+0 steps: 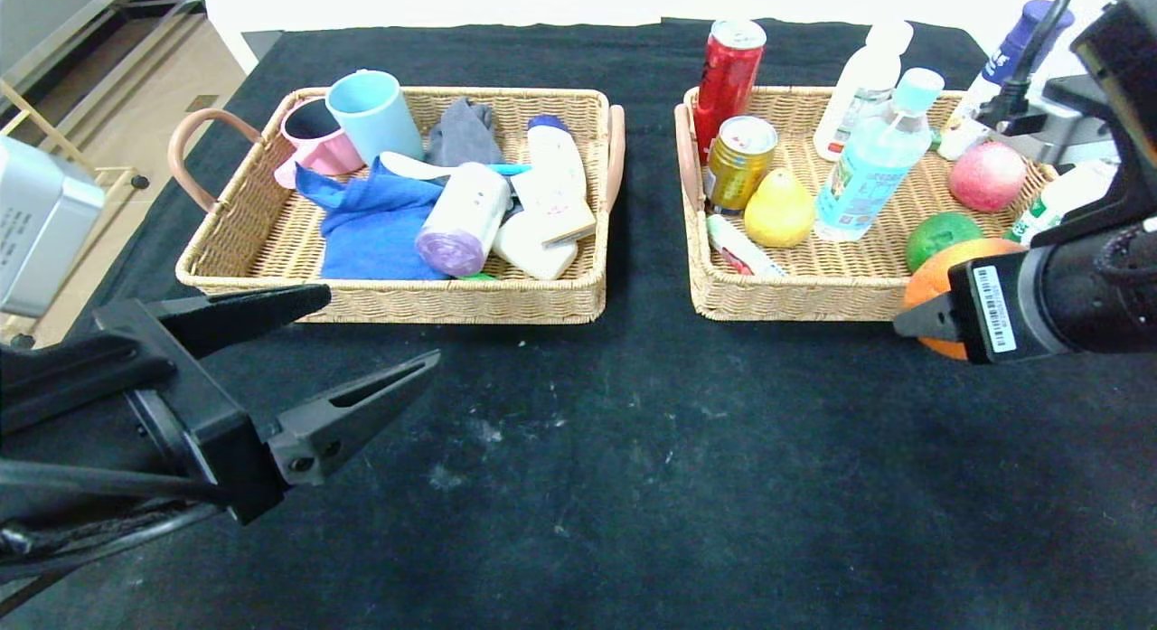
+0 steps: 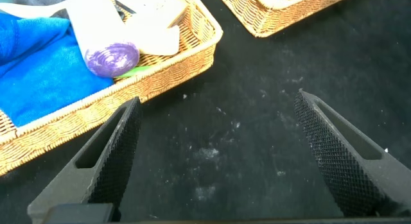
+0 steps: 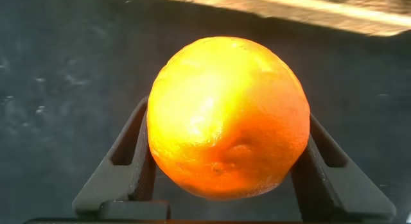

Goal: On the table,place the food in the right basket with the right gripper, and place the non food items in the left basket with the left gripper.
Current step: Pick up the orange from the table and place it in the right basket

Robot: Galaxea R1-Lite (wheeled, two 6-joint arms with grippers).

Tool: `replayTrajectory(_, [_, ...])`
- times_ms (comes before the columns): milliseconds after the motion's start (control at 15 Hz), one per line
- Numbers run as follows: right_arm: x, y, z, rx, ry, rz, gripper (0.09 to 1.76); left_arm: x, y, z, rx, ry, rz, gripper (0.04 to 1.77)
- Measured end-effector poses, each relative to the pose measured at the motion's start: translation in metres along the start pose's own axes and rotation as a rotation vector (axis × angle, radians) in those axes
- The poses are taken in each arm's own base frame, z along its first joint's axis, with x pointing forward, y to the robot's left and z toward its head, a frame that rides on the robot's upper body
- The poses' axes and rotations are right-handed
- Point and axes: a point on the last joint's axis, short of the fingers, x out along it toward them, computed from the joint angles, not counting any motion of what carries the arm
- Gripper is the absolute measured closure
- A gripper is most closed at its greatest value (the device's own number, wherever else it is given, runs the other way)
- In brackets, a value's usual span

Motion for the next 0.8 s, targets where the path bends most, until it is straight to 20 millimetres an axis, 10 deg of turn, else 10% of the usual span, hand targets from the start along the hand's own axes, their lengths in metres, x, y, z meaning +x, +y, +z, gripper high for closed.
replayTrajectory(800, [0.035, -0.061, 0.028, 0.059, -0.287, -0.128, 0.64, 0.0, 0.0, 0.0, -0.001, 0.0, 0.001, 0.09])
